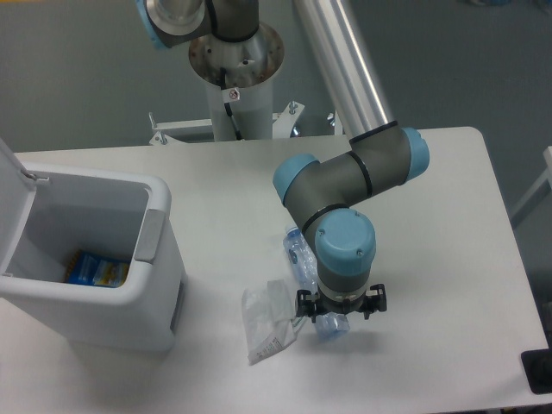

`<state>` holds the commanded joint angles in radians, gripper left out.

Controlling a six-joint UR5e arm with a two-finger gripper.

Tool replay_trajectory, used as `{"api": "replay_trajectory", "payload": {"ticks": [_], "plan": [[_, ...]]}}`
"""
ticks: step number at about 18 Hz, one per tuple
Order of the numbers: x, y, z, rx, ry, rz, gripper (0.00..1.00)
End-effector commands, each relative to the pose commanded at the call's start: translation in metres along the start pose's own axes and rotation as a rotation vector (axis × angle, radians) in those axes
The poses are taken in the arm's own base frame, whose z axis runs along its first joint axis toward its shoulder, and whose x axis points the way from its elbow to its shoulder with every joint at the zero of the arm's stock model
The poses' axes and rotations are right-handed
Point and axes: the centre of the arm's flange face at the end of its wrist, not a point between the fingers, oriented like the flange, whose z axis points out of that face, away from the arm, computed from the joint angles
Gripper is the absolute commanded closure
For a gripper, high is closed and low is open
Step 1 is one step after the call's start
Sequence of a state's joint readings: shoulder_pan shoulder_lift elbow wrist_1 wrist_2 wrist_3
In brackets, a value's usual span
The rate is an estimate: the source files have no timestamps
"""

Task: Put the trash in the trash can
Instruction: 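Lower the gripper over the bottle and close it around the bottle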

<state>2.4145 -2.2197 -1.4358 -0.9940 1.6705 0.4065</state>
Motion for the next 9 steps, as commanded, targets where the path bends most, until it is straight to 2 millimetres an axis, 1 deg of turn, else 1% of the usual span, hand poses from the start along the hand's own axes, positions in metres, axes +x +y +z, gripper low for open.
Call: {"api": "replay_trajectory", "payload": {"ticks": [3,6,8,9], "plan": [[0.005,-0.003,0.004,-0.003,0.003,-0.013,0.0],[0.01,-0.008,0.015,0.003,-0.004,-0.039,0.0],[0.01,-0.008,0.019,-0.016,-0.038,-0.035,0.0],[0.015,-0.011,0.022,-0.021,-0.057,-0.029,0.0]]}}
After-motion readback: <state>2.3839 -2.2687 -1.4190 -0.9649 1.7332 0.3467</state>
